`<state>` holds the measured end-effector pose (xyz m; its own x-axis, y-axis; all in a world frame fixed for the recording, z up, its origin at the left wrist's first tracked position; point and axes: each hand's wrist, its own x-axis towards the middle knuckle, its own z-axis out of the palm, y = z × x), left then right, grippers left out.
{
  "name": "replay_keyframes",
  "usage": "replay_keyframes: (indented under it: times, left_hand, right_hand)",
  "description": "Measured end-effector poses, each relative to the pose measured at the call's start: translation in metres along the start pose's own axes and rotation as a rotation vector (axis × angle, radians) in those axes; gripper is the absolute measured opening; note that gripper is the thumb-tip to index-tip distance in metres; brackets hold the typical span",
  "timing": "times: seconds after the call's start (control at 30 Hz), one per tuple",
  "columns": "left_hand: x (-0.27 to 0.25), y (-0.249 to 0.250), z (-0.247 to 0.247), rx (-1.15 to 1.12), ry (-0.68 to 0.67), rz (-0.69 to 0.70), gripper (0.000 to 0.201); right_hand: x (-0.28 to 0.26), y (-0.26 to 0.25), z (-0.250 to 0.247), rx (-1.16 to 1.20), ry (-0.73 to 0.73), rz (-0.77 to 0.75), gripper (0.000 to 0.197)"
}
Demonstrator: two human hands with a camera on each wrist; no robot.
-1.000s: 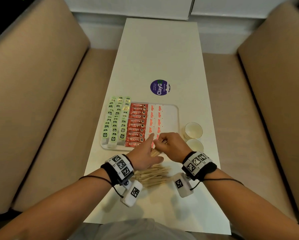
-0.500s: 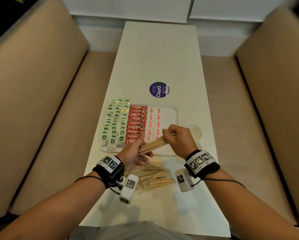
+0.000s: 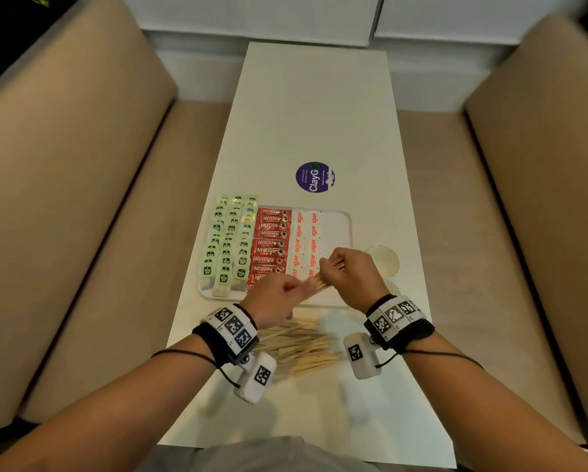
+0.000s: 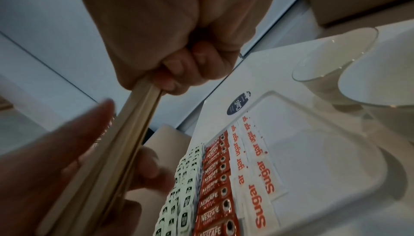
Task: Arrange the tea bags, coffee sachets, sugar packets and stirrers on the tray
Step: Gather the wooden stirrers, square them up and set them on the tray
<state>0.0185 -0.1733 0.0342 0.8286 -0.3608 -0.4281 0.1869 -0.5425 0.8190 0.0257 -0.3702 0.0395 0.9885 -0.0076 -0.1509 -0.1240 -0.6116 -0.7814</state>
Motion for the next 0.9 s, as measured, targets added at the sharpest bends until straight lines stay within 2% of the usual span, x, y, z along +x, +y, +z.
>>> replay_keyframes:
  times: [0.07,0.17,0.27,0.47,0.57,0.67,0.8,0.9]
  left_hand:
    - [0.000,0.004,0.000,0.167,-0.066,0.053,0.044]
    - [0.004,0.010,0.003,0.293,-0.043,0.081,0.038]
    - [0.010,0.011,0.003,0.228,-0.029,0.061,0.035]
    - [0.012,0.015,0.008,0.084,-0.112,0.004,0.040]
    - [0.013,0.013,0.009,0.003,-0.170,-0.028,0.039]
    - [0.012,0.017,0.011,0.015,-0.194,-0.015,0.040]
    - [0.013,0.015,0.011,0.008,-0.167,-0.034,0.041]
    - [0.012,0.008,0.012,-0.023,-0.165,-0.094,0.041]
  right_hand:
    - [0.004,-0.003,0.000,-0.035,0.011,0.010,0.028]
    - [0.009,-0.011,-0.002,-0.020,0.050,0.038,0.029]
    - [0.009,-0.018,-0.004,0.070,0.057,0.044,0.038]
    - [0.013,-0.017,-0.008,0.331,0.110,-0.008,0.050]
    - [0.018,-0.018,-0.012,0.407,0.038,-0.010,0.064]
    - [0.020,-0.024,-0.014,0.311,-0.076,-0.013,0.073]
    - [0.019,-0.029,-0.014,0.219,-0.102,-0.037,0.065]
    - [0.013,-0.025,-0.009,0.399,-0.115,-0.069,0.048]
